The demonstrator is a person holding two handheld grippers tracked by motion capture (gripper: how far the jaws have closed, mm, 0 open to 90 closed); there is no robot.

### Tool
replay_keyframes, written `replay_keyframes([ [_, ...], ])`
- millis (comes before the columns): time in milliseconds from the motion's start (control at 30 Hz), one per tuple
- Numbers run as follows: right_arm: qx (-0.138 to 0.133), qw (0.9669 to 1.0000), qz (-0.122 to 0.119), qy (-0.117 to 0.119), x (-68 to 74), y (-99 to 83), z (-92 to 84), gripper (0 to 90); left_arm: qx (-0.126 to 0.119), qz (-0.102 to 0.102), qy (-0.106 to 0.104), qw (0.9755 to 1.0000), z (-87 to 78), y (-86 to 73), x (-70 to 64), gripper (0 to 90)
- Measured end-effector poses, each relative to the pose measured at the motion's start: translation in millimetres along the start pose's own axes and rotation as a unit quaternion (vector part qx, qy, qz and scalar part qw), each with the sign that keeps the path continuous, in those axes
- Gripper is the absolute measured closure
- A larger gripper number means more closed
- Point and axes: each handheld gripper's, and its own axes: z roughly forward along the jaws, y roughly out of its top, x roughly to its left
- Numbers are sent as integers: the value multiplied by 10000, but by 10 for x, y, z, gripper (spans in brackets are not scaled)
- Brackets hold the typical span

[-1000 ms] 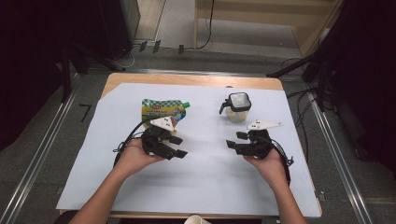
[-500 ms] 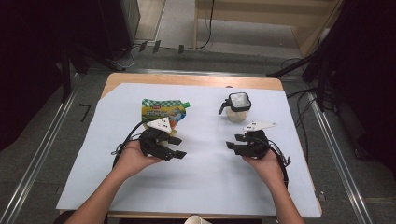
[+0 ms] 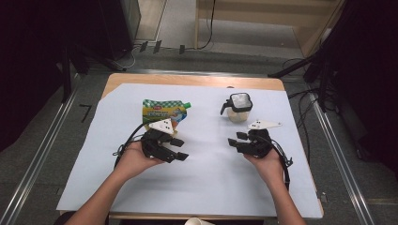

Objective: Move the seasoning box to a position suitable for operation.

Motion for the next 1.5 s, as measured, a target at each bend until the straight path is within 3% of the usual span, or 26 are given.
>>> replay_keyframes([
  [233,-162,9997,64,-182,-51,26,-17,481,-6,28,-1,10000,-14,6,-17,424],
  [433,-161,9980,119,-602,-128,95,4,394,-26,100,16,9999,-7,22,-48,415],
  [567,-183,9961,348,-784,-234,130,56,352,-22,136,16,9999,-15,28,-58,415],
  [733,-131,9947,391,-938,-277,179,91,338,-115,106,17,9999,-35,33,-69,415],
  [1067,-237,9908,579,-1198,-476,328,231,306,-79,96,-49,9999,-27,35,-123,415],
  [1100,-212,9895,598,-1301,-509,353,261,260,-76,96,-54,9999,-23,26,-132,416],
  [1267,-259,9875,660,-1411,-561,385,315,196,-66,69,-35,9999,-29,1,-152,417],
  [1500,-351,9854,676,-1524,-607,402,458,161,-92,35,42,9999,-47,-39,-211,425],
])
